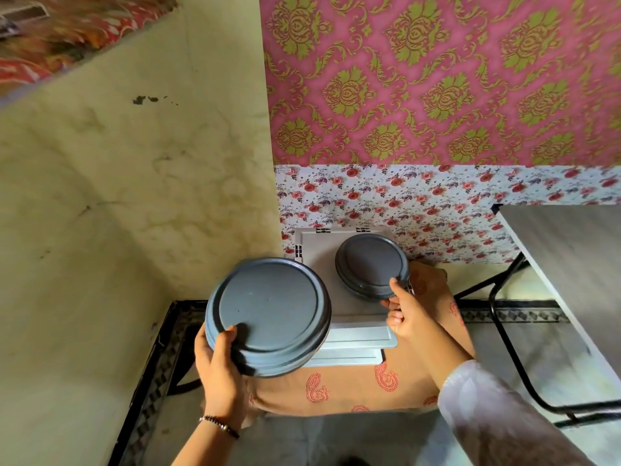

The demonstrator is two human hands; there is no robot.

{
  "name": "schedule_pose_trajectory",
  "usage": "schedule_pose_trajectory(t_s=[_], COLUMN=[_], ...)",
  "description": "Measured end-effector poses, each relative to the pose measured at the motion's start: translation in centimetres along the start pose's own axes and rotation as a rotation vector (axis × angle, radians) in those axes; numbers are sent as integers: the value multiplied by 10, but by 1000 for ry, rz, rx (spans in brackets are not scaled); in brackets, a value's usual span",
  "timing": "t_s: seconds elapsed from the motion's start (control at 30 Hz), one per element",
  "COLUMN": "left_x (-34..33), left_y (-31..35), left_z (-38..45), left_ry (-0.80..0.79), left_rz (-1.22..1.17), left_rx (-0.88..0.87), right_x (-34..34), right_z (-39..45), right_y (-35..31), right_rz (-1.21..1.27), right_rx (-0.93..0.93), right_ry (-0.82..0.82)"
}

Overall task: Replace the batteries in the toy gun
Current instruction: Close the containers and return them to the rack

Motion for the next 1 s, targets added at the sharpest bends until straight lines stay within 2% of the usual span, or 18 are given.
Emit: schedule_pose_trajectory(t_s=[0.2,0.27,0.37,0.43,0.57,0.73,0.9,1.0], left_x=[2,3,3,3,3,3,-3,-14], left_y=[-10,-19,-29,-37,-50,-73,-117,-147], left_z=[-3,-9,-29,-46,-77,-107,-110,-100], left_ry=[-121,-194,-289,-339,-436,-447,-407,-360], left_rz=[-15,38,106,140,177,216,321,345], left_rx=[55,80,129,171,225,332,419,466], right_x=[11,10,11,22,59,104,133,127], right_z=[-23,-44,-74,-85,-92,-82,-39,-10], right_y=[34,55,83,95,105,125,133,126], right_rz=[-17,-79,-207,-228,-287,-372,-235,-32], right_rx=[138,156,150,146,184,140,31,-7], right_ry=[128,48,-156,-201,-100,6,203,206])
Point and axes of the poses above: each hand's wrist, its own z-axis towards the middle knuckle, its own x-axis out of the back of the hand, y = z × x, the point moved 5 cm from there along z, towards the middle knuckle, and after that the axes turned 11 degrees about -x, right-handed, at the moved point
